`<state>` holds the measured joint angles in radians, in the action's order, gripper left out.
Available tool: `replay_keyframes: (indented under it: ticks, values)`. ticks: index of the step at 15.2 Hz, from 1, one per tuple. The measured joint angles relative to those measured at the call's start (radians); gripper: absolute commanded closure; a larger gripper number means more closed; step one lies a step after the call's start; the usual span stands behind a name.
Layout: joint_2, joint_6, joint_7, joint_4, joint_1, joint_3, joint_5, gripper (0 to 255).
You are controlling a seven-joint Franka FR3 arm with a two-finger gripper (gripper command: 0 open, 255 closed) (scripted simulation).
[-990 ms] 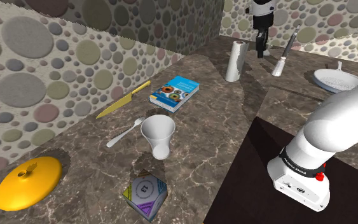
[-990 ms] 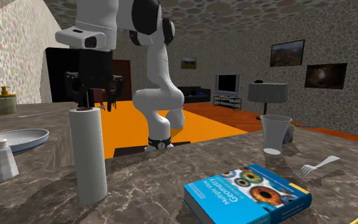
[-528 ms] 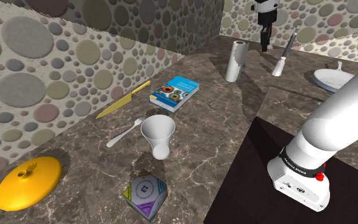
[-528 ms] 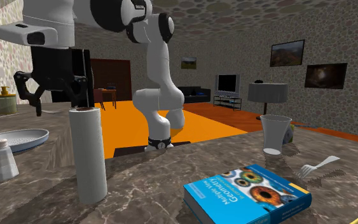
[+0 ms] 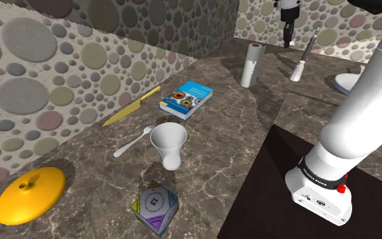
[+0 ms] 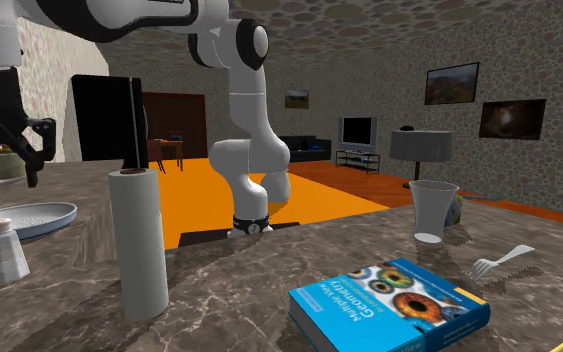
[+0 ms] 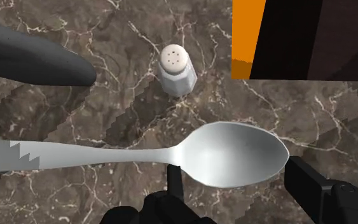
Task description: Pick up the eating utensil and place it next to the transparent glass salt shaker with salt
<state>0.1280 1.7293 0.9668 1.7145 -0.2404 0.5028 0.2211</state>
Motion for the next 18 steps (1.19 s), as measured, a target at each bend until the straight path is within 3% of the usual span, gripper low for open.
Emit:
replay_keyframes:
  ticks: [3, 18]
  values:
    - [0.082, 0.011, 0.054, -0.075, -0.036, 0.014, -0.038, 255]
    - [0.135, 0.191, 0.034, 0.059, -0.048, 0.011, -0.054, 255]
